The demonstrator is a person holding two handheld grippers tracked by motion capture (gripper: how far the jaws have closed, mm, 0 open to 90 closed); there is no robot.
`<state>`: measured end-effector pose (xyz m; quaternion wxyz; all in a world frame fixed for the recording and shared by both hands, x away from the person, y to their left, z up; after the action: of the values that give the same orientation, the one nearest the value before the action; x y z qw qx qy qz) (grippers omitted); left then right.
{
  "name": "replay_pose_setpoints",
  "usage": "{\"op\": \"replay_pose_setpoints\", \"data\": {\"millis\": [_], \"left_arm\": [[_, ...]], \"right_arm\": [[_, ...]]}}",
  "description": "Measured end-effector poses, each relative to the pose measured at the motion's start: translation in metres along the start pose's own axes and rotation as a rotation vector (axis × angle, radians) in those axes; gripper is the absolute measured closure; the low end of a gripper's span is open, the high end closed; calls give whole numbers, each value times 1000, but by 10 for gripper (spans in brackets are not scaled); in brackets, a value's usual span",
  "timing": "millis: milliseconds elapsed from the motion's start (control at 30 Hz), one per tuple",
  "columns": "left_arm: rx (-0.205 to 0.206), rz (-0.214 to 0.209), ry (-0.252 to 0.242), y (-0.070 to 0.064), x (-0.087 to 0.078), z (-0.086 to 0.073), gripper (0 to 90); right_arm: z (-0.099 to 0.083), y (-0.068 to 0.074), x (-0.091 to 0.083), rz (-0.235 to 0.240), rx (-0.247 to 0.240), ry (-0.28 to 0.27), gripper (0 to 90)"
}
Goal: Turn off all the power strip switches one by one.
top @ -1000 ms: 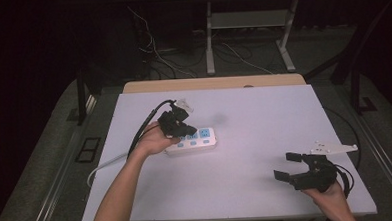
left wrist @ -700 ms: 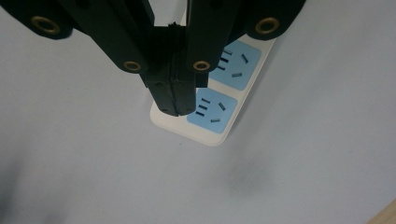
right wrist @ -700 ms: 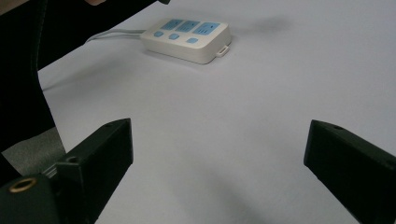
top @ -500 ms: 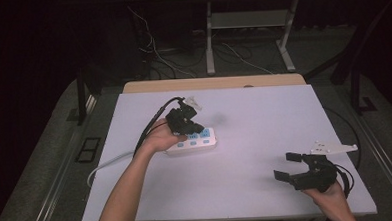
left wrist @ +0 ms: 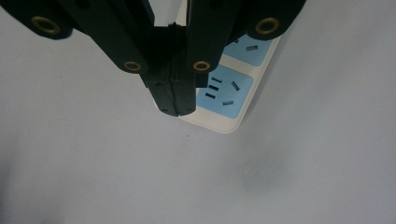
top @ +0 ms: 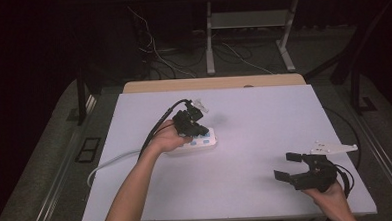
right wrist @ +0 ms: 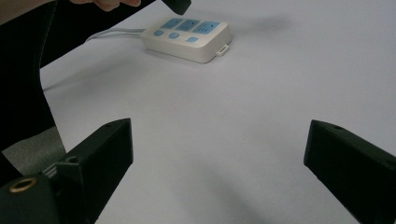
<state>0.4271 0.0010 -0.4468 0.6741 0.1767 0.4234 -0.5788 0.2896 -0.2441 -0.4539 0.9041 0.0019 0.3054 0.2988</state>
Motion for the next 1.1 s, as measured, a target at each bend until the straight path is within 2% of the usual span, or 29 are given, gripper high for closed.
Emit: {"op": "replay_pose_setpoints", "data": {"millis": [533,833,1100], "left_arm": [[-16,-13,21,6,18,-7,894],[-33,-18,25,9,21,-15,894],[-28,-24,31,8,26,-14,894]], "right_arm": [[0,-1,0,1,2,0,80],[-1,-1,0,2,-1,1,79],[-1,-1,0,1,-1,2,80]]}}
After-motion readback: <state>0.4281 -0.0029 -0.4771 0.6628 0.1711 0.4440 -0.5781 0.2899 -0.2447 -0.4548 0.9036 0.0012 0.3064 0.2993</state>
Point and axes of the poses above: each handheld gripper's, and its own axes: x roughly forward along the jaws, z roughly out of its top, y roughly to its left, the point moved 9 cm from there along x, roughly forward along the jaws, and after that the axes turned 15 degrees about -z, right-handed, at the moved point
